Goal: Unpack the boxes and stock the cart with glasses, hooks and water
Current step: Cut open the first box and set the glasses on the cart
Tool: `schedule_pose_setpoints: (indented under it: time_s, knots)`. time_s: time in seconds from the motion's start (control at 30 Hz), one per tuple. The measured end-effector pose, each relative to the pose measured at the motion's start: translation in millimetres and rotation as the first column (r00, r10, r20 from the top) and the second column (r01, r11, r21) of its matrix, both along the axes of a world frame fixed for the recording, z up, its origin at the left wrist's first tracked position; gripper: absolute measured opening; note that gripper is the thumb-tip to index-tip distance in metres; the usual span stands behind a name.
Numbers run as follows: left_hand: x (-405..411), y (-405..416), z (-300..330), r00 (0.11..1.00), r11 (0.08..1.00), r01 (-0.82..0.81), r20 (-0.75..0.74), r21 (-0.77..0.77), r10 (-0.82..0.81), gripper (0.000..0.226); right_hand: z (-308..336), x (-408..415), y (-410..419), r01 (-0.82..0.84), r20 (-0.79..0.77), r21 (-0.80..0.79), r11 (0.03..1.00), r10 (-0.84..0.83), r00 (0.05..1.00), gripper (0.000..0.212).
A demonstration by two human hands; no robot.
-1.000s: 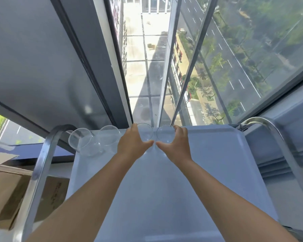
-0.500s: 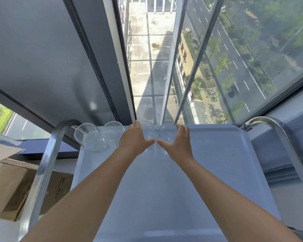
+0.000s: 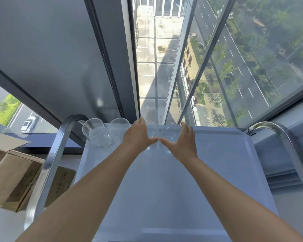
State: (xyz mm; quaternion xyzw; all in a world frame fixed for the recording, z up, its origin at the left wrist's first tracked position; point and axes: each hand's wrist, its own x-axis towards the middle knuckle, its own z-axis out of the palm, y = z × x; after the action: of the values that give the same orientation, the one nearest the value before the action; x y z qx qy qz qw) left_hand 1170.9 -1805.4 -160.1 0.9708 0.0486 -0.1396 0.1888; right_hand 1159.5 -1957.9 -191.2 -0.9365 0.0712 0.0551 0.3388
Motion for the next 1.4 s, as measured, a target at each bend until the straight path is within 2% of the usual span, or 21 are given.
schedule_pose_setpoints:
  time_s: [0.1,0.27,0.43,0.5,0.6,0.7,0.87,0.97,1.1,1.17,1.4]
  knots:
    - [-4,-1,5,0.999,0.998,0.017,0.046,0.068,-0.02,0.087,10,-3,3,-0.112,0.207,-0.105,0.988,0.132,0.969,0.074]
    - [-27,19,17,0.992,0.991,0.05,0.112,0.12,-0.064,0.049,29,-11,34,-0.291,0.34,-0.235,0.927,0.359,0.869,0.039]
    - [-65,86,36,0.981,0.974,0.065,0.167,0.218,-0.103,0.034,40,-40,100,-0.429,0.283,-0.322,0.844,0.518,0.807,0.022]
    - [-89,127,43,0.977,0.966,0.042,0.192,0.256,-0.093,0.036,42,-57,137,-0.456,0.309,-0.337,0.823,0.555,0.773,0.02]
    - [-135,196,51,0.974,0.96,-0.005,0.218,0.279,-0.058,0.044,47,-88,205,-0.516,0.259,-0.361,0.777,0.615,0.745,0.024]
    - [-191,275,51,0.975,0.958,-0.071,0.223,0.278,0.007,0.034,51,-126,283,-0.545,0.252,-0.356,0.759,0.64,0.726,0.022]
    - [-283,403,47,0.963,0.944,-0.215,0.215,0.251,0.162,0.03,55,-189,410,-0.645,0.208,-0.295,0.705,0.706,0.677,0.024]
    - [-322,463,41,0.957,0.925,-0.275,0.171,0.261,0.236,0.029,53,-216,472,-0.711,0.124,-0.274,0.648,0.757,0.642,0.026]
    - [-344,525,27,0.945,0.915,-0.324,0.132,0.241,0.3,0.028,43,-232,539,-0.76,0.067,-0.313,0.569,0.812,0.58,0.013]
    - [-346,549,18,0.94,0.915,-0.339,0.112,0.218,0.322,0.03,36,-232,566,-0.774,0.05,-0.316,0.549,0.824,0.564,0.013]
    - [-308,649,-15,0.953,0.926,-0.3,0.026,0.229,0.302,0.029,-14,-199,669,-0.787,0.016,-0.209,0.58,0.807,0.591,0.018]
